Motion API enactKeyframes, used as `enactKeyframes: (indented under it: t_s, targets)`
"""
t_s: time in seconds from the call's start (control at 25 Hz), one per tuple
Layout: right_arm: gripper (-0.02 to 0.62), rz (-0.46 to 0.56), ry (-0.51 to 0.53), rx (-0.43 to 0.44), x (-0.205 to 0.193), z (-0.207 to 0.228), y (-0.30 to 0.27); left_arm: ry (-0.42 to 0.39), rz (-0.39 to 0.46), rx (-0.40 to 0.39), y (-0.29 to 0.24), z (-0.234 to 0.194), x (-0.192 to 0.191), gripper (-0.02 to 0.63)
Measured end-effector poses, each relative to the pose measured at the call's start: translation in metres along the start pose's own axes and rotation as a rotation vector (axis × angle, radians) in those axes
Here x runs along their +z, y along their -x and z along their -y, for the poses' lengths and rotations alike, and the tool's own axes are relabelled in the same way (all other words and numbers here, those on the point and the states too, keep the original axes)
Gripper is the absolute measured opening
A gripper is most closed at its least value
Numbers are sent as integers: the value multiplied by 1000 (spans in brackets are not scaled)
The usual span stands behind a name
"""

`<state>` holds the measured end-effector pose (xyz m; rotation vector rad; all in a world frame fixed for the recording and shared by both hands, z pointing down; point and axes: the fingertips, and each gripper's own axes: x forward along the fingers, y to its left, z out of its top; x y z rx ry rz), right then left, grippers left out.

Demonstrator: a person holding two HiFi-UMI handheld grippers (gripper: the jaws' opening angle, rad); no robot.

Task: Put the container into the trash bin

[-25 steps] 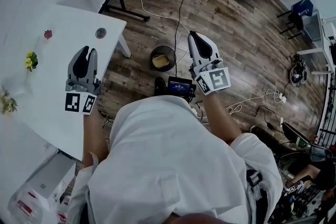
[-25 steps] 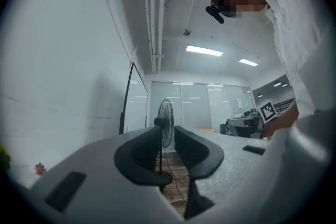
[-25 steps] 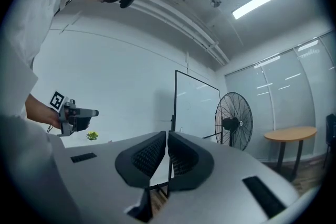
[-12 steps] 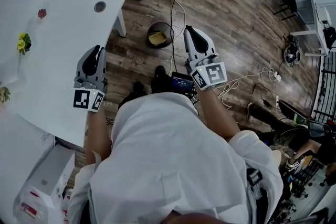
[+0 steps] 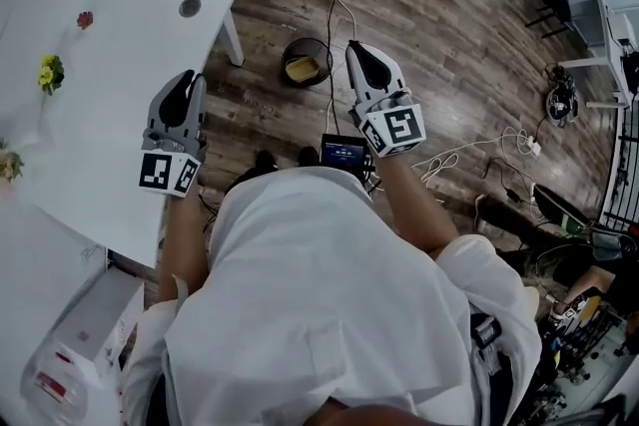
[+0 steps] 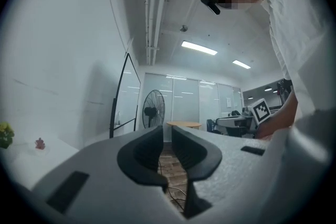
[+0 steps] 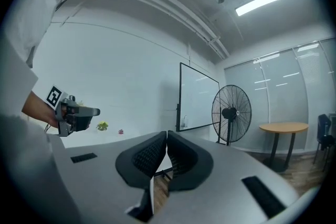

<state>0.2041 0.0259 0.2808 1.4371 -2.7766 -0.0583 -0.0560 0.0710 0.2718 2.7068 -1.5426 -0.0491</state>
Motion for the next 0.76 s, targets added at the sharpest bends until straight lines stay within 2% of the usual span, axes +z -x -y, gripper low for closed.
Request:
enactKeyframes:
  t_s: [0.48,0.76]
  targets:
    - [33,-13,-25,-31,-12,5,16,-22,-2,-85,-11,26,3,58]
    - [33,-11,-40,-52,-21,-10,8,-7,-15,-105,2,14,-11,63]
